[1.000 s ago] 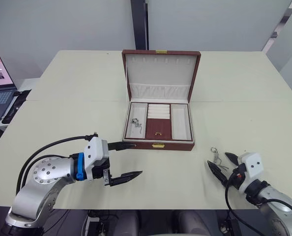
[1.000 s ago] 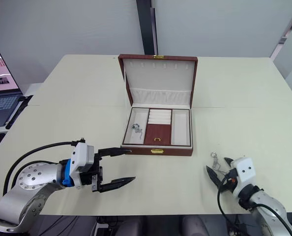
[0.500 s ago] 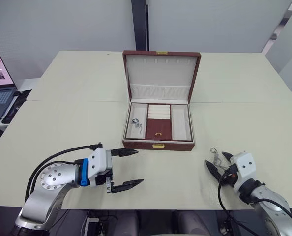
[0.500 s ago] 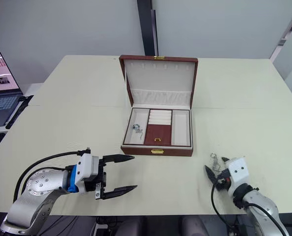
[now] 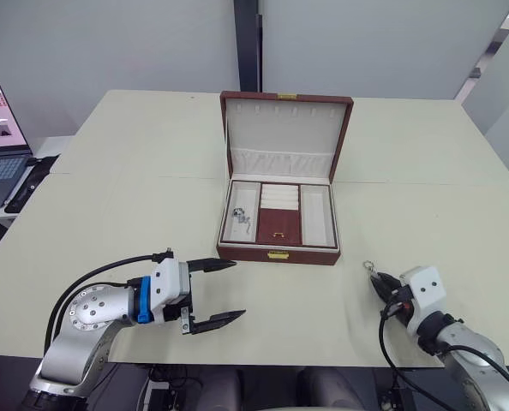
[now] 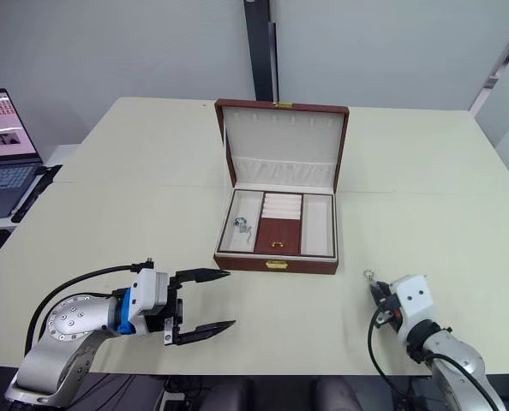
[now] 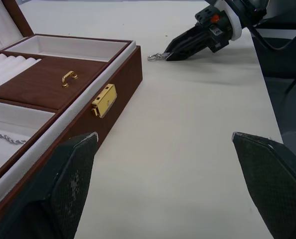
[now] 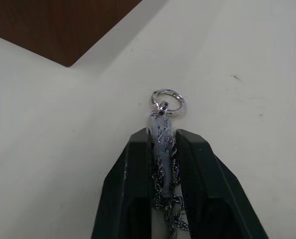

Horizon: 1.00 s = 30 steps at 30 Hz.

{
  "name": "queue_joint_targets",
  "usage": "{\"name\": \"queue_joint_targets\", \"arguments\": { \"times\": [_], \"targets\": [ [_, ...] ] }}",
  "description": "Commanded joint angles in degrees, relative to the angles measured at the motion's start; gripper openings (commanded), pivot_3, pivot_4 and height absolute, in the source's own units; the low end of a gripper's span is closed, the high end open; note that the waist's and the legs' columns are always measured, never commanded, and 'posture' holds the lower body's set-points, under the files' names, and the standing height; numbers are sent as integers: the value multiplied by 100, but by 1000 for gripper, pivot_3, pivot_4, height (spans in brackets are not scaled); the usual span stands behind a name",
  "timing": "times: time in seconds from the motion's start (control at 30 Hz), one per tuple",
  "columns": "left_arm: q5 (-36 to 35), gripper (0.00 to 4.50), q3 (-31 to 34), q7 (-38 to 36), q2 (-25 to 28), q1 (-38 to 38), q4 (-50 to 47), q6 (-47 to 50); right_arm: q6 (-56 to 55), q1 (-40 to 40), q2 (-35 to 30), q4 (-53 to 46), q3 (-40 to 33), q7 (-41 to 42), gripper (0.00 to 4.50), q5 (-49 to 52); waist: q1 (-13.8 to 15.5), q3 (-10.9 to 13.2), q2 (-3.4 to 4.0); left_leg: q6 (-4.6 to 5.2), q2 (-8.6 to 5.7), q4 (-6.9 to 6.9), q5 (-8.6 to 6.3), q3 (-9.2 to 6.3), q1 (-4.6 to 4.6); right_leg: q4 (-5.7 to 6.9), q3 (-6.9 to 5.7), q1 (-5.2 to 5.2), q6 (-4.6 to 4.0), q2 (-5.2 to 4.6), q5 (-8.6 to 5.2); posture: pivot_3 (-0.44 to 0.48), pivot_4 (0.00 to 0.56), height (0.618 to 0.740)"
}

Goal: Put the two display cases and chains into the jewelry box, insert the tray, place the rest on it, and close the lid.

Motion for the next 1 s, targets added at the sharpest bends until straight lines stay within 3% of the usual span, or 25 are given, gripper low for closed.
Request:
{"name": "queue_joint_targets", "arguments": {
  "times": [0.03,0.33,0.53,1.0],
  "targets": [
    [-32,4500,34,-7,-45,-72,-71,-113,205,85,-20,253,-77,-18,203,4,-1,0,0,0,0,0,0,0,0,0,0,0,0,0,0,0,150,740],
    [-243,4500,42,233,-92,-337,-371,334,-168,-192,-47,64,-447,342,203,526,3,4,7,0,-2,0,0,-1,-2,0,-1,0,0,0,0,0,150,740],
    [-451,4500,224,582,-68,-380,-682,807,201,-670,-334,-310,-608,665,203,1081,-21,22,36,0,3,-1,0,1,-5,2,3,-6,0,2,0,0,150,740],
    [-652,4500,967,1509,-208,625,-1525,1305,1837,-2642,-443,-918,-144,360,203,2071,-14,32,49,0,1,-3,0,-2,-9,0,2,-10,-1,0,0,0,150,740]
  ]
}}
